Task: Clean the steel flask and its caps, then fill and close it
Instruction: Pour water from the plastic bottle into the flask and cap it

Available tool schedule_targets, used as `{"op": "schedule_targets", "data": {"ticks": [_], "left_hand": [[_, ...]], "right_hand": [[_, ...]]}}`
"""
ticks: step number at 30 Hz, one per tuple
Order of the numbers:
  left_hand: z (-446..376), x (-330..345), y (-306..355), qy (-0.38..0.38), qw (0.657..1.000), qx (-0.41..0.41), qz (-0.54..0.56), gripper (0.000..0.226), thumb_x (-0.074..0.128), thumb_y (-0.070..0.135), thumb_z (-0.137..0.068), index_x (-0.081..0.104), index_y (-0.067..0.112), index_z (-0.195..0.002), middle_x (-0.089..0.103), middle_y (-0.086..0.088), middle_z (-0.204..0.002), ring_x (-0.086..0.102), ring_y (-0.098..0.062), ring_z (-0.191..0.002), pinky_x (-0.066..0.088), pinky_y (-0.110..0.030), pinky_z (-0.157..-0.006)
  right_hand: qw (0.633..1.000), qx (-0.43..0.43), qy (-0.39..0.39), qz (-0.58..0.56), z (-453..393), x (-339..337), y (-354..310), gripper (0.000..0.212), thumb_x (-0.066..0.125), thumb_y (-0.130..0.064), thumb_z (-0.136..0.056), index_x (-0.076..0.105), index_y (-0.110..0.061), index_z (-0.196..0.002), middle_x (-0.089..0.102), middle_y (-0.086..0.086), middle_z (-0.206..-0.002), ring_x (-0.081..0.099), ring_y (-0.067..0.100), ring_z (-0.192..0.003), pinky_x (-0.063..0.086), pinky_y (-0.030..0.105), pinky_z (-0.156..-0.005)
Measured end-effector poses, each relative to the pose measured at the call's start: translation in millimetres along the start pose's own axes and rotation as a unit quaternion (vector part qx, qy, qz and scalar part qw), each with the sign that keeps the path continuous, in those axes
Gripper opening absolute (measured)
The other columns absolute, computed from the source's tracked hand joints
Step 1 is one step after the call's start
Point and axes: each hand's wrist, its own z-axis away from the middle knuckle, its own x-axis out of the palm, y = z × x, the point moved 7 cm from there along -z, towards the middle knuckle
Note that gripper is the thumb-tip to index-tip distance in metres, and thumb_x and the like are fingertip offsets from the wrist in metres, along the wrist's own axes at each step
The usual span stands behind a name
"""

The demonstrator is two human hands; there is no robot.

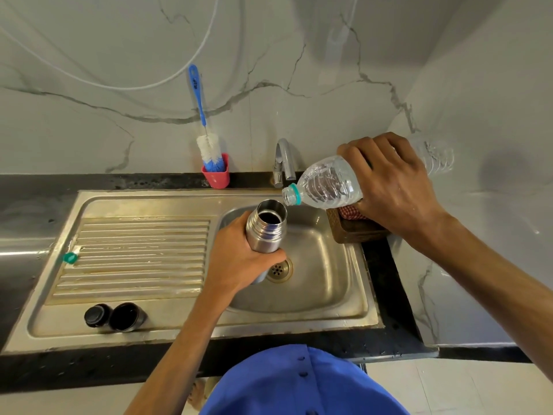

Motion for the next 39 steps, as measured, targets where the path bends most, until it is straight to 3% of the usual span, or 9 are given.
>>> {"op": "schedule_targets", "data": {"ticks": [7, 10, 13, 21, 27, 30, 33, 35, 39], "left_hand": [[2.0, -14.4, -8.4, 0.009, 1.000, -0.006, 0.008, 0.062, 0.097, 0.033, -0.058, 0.070, 0.033, -0.114, 0.076, 0.017, -0.095, 0.071, -0.001, -0.086, 0.052, -0.018, -0.078], [3.2, -24.4, -12.9, 0.012, 1.000, -0.013, 0.014, 0.060, 0.095, 0.036, -0.057, 0.069, 0.034, -0.111, 0.076, 0.016, -0.095, 0.071, -0.004, -0.086, 0.055, -0.023, -0.079], [3.5, -42.1, -16.8, 0.013, 1.000, -0.014, 0.010, 0.053, 0.096, 0.033, -0.058, 0.069, 0.034, -0.103, 0.075, 0.016, -0.088, 0.070, -0.003, -0.080, 0.051, -0.020, -0.074], [3.7, -114.0, -44.1, 0.024, 1.000, -0.017, -0.003, 0.050, 0.097, 0.032, -0.057, 0.069, 0.034, -0.098, 0.076, 0.016, -0.085, 0.070, -0.003, -0.078, 0.059, -0.031, -0.075], [6.0, -176.2, -79.4, 0.040, 0.999, -0.036, -0.006, 0.051, 0.096, 0.037, -0.055, 0.068, 0.037, -0.098, 0.075, 0.021, -0.087, 0.071, -0.001, -0.078, 0.061, -0.036, -0.077], [7.7, -207.8, -102.6, 0.054, 0.997, -0.058, -0.003, 0.051, 0.098, 0.033, -0.056, 0.068, 0.035, -0.096, 0.076, 0.019, -0.085, 0.072, -0.002, -0.078, 0.061, -0.033, -0.077], [10.5, -245.2, -128.5, 0.078, 0.993, -0.085, 0.003, 0.053, 0.101, 0.027, -0.058, 0.067, 0.033, -0.098, 0.073, 0.021, -0.087, 0.069, 0.003, -0.078, 0.052, -0.016, -0.073], [12.2, -270.1, -144.3, 0.097, 0.991, -0.097, 0.006, 0.055, 0.102, 0.024, -0.059, 0.066, 0.031, -0.100, 0.070, 0.024, -0.086, 0.066, 0.010, -0.076, 0.045, -0.004, -0.068], [15.9, -323.1, -177.3, 0.121, 0.986, -0.116, 0.007, 0.060, 0.102, 0.022, -0.061, 0.065, 0.031, -0.108, 0.069, 0.023, -0.091, 0.066, 0.010, -0.080, 0.045, -0.006, -0.070]], "right_hand": [[1.000, -0.010, -0.006, -0.007, -10.7, -1.8, -13.5, 0.046, 0.058, 0.005, -0.077, 0.062, -0.007, -0.121, 0.067, 0.009, -0.110, 0.064, 0.032, -0.095, 0.046, 0.044, -0.102], [1.000, -0.012, -0.010, -0.007, -16.5, -0.8, -21.9, 0.046, 0.065, 0.000, -0.077, 0.062, -0.008, -0.122, 0.067, 0.009, -0.111, 0.064, 0.032, -0.096, 0.044, 0.044, -0.103], [1.000, -0.012, -0.005, -0.011, -26.2, 0.8, -36.2, 0.047, 0.072, -0.005, -0.076, 0.062, -0.009, -0.121, 0.067, 0.007, -0.112, 0.063, 0.031, -0.096, 0.043, 0.042, -0.104], [0.998, 0.002, 0.018, -0.057, -69.6, -5.8, -97.1, 0.043, 0.065, 0.000, -0.078, 0.063, -0.008, -0.120, 0.068, 0.009, -0.111, 0.063, 0.031, -0.095, 0.043, 0.041, -0.103], [0.992, 0.027, 0.001, -0.125, -107.3, 3.8, -150.4, 0.048, 0.083, -0.030, -0.080, 0.064, -0.009, -0.120, 0.068, 0.008, -0.112, 0.065, 0.030, -0.098, 0.044, 0.040, -0.099], [0.976, 0.075, -0.020, -0.204, -128.8, 8.1, -176.2, 0.064, 0.086, -0.040, -0.072, 0.063, -0.007, -0.122, 0.067, 0.010, -0.111, 0.063, 0.031, -0.098, 0.047, 0.042, -0.089], [0.940, 0.155, -0.087, -0.292, -148.5, 32.2, -202.4, 0.080, 0.092, -0.039, -0.060, 0.059, -0.012, -0.127, 0.066, 0.008, -0.115, 0.060, 0.027, -0.099, 0.052, 0.040, -0.077], [0.908, 0.209, -0.125, -0.342, -158.0, 58.0, -217.5, 0.084, 0.093, -0.044, -0.058, 0.057, -0.016, -0.128, 0.066, 0.006, -0.115, 0.062, 0.026, -0.100, 0.054, 0.038, -0.079], [0.841, 0.296, -0.182, -0.414, -175.2, 118.6, -257.5, 0.079, 0.090, -0.061, -0.061, 0.061, -0.023, -0.124, 0.066, -0.005, -0.111, 0.060, 0.018, -0.105, 0.050, 0.033, -0.089]]}}
